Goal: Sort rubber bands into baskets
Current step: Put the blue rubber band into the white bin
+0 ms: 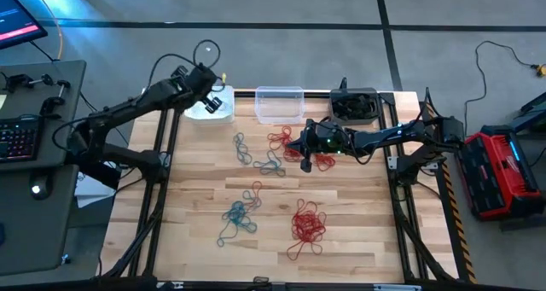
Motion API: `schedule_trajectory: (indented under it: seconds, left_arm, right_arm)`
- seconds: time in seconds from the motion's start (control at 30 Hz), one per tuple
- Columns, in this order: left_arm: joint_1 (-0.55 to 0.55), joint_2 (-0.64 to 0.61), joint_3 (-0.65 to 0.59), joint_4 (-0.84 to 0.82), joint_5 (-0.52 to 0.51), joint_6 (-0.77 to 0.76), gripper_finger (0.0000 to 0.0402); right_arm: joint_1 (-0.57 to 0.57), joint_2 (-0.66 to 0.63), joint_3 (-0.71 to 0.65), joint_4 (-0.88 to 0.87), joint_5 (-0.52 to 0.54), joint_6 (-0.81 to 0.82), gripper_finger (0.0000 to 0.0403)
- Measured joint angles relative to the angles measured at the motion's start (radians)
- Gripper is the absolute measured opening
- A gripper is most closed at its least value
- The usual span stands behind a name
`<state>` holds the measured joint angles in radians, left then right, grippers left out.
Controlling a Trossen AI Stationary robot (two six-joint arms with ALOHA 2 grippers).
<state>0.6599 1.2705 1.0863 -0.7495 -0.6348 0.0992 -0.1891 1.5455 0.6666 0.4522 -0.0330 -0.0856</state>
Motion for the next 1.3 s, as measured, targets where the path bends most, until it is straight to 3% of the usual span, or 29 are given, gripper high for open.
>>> schedule_trajectory:
  seconds: [0.47,0.77,1.3]
  left_arm:
    - [0.147,0.018,-0.076,0.074,0.233,0.001,0.0000]
    - [0.177,0.126,-0.127,0.172,0.236,-0.001,0.0000]
    - [0.231,0.311,-0.128,0.208,0.291,0.022,0.0008]
  right_arm:
    - [0.000,0.000,0.000,0.000,0.000,-0.002,0.0000]
    - [0.000,0.000,0.000,0.000,0.000,-0.002,0.0000]
    - [0.000,0.000,0.000,-0.001,0.000,-0.001,0.0000]
